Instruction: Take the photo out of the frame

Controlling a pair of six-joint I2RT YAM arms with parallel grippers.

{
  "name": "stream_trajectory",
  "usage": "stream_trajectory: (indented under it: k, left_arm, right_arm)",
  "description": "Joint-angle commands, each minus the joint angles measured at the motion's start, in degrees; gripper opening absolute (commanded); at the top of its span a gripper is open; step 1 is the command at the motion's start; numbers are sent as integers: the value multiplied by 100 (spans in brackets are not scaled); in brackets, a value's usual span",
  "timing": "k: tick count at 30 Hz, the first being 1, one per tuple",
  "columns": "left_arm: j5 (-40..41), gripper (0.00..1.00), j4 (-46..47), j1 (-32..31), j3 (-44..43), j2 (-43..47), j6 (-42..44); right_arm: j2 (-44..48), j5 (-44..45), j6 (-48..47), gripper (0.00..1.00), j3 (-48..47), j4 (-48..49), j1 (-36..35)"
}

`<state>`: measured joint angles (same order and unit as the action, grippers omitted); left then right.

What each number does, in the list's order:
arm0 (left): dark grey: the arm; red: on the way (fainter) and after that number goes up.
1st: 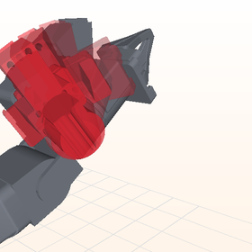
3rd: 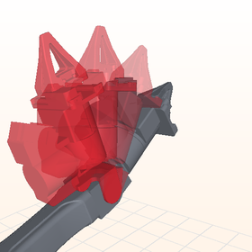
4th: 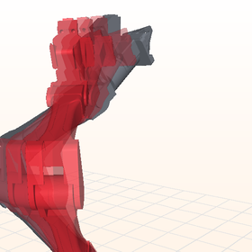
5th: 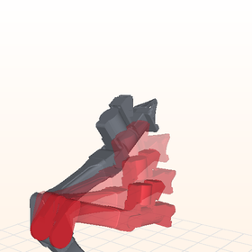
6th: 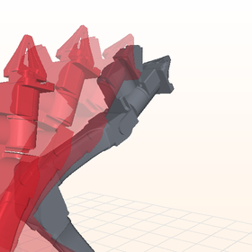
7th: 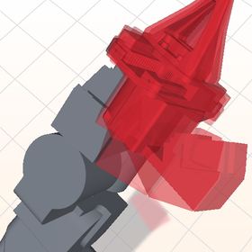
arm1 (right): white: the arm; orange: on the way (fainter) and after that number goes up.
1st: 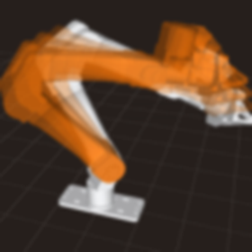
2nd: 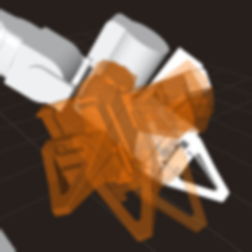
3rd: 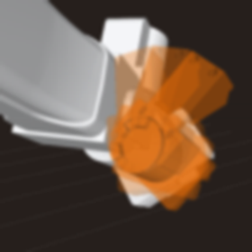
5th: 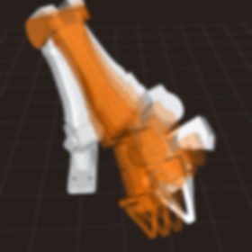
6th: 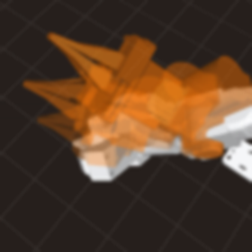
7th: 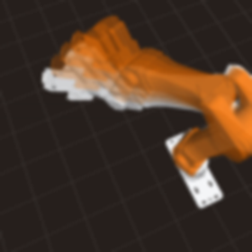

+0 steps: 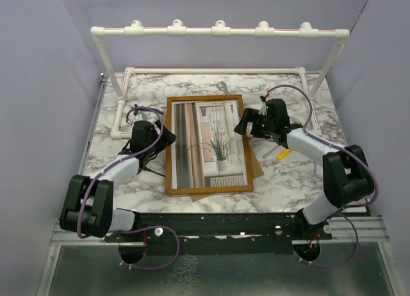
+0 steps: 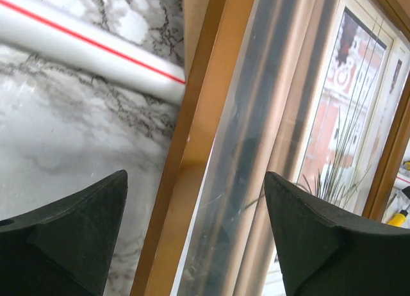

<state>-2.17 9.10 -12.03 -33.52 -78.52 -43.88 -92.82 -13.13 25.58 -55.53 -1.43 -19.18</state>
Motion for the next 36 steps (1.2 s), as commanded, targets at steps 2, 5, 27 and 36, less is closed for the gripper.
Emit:
stream_trajectory:
  k: [2,5,27,36]
  left_arm:
    - [-314,88,-729,-17,416,732,164]
    - [-648,88,-815,-29,698,1032,107]
    - [-1230,76,-581,-250,1245,1131,-107]
    - [-1338,36,-410,-543,1411,1417,-543]
  right_arm:
    - [626,29,-155,100,776,-167,-33]
    - [860,-8,-156,100,1142,-63,-25]
    - [1095,-1051,263,100,2054,97,28]
    - [1259,-1690,752,91,2380,702,20]
